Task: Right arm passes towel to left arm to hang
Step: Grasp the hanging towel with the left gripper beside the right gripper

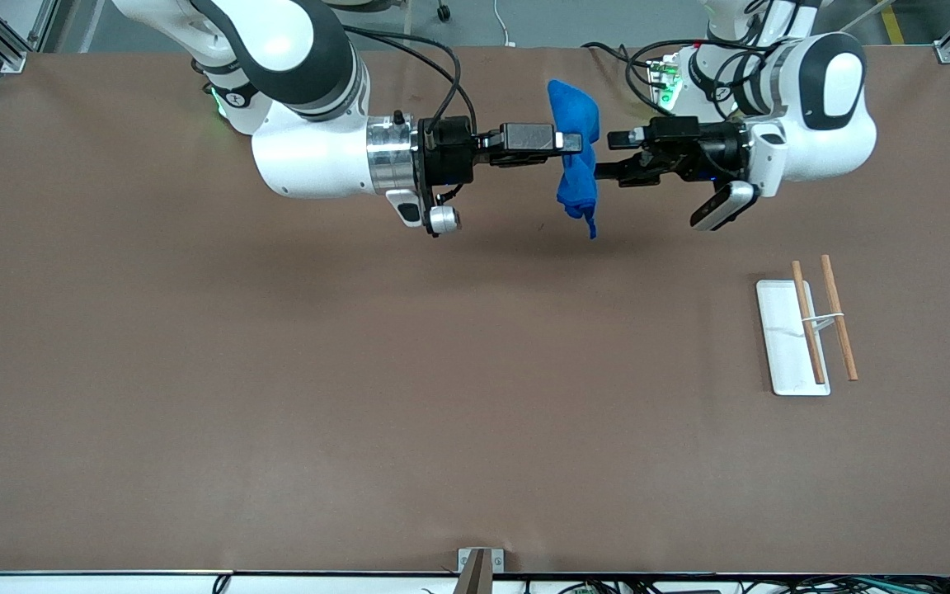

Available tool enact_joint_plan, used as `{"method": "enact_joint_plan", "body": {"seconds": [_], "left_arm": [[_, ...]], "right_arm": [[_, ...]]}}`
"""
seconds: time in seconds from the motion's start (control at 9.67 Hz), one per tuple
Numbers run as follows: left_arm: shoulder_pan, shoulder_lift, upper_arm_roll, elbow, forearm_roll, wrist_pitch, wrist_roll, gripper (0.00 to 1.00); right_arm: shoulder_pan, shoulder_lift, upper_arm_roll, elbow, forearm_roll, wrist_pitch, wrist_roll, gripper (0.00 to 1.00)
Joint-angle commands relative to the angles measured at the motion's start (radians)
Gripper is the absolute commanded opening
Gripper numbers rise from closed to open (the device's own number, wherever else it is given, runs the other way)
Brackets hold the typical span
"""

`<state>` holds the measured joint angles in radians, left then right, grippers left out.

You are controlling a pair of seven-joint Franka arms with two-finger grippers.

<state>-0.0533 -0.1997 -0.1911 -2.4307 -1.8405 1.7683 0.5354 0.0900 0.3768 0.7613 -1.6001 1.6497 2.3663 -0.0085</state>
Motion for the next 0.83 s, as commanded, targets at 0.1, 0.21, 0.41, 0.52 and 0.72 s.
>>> {"method": "enact_joint_plan", "body": {"seconds": [0.1,0.21,0.41,0.52,0.72], "left_arm": [[-0.005,0.045,-0.014,-0.030,-0.023,0.023,0.035,0.90],[-0.004,0.045,-0.014,-0.028,-0.046,0.023,0.037,0.90],[-0.004,0.048,-0.016,-0.028,-0.097,0.026,0.092,0.85],[-0.008,0.063,-0.024,-0.027,-0.108,0.042,0.107,0.85],[-0.010,0.066,-0.047,-0.025,-0.164,0.062,0.107,0.85]], "right_arm": [[0.007,0.007,0.007,0.014,0.022,0.016,-0.019,0.00],[0.007,0.007,0.007,0.012,0.024,0.016,-0.019,0.00],[0.007,0.007,0.007,0.012,0.022,0.018,-0.019,0.00],[0.008,0.007,0.007,0.014,0.024,0.018,-0.019,0.00],[0.010,0.005,0.007,0.014,0.024,0.018,-0.019,0.00]]}}
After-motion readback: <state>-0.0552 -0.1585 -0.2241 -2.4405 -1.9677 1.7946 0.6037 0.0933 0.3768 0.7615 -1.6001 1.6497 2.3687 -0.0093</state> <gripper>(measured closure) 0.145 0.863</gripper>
